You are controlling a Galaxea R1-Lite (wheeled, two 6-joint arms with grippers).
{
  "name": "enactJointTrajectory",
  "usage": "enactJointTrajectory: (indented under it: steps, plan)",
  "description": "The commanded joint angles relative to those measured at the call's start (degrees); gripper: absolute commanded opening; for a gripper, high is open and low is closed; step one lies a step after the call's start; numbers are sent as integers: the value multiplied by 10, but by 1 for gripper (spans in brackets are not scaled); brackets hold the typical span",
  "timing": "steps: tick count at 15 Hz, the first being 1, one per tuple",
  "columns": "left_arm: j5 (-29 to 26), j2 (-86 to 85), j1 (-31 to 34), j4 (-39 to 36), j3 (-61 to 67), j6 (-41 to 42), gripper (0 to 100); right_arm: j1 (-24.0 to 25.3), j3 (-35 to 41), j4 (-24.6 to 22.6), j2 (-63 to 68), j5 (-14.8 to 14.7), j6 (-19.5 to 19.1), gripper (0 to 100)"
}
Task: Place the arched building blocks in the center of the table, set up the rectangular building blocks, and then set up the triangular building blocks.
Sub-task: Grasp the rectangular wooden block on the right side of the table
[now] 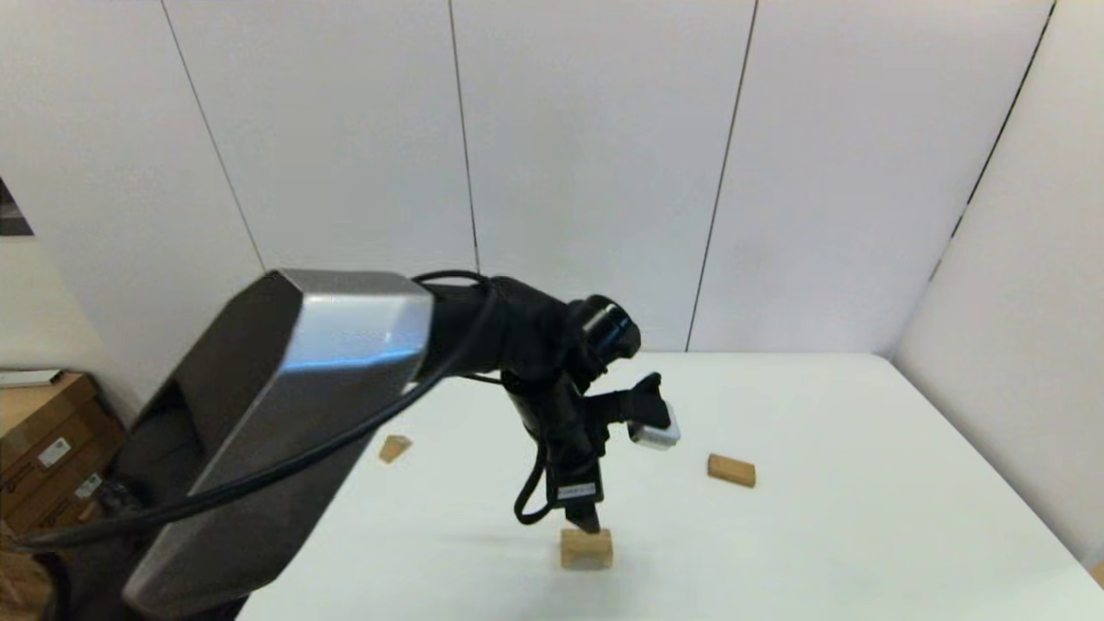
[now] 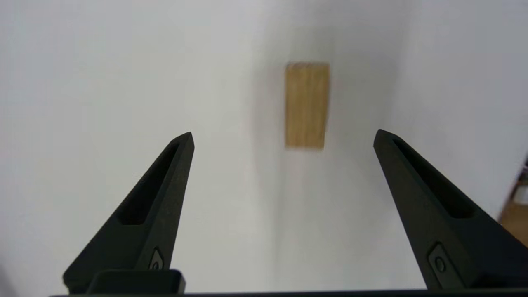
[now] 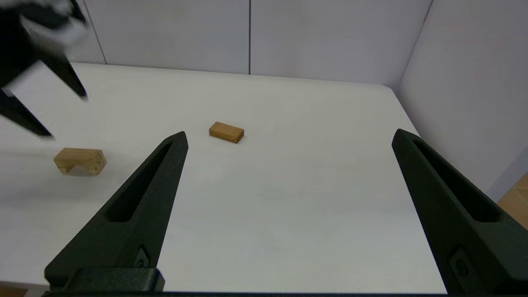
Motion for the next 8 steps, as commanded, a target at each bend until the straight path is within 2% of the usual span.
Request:
enactJointTrajectory:
  steps: [1,4,6,8]
  plan:
    - [2,-196,58,65,13,-35,100,0,0,0,1,0,0,100]
    - [16,-353,104,84,61,-136,100,0,0,0,1,1,0,100]
    - [68,-472,126,81,119,-213,100,0,0,0,1,0,0,100]
    - [141,-604,165,80,185,-245,100,0,0,0,1,0,-1,100]
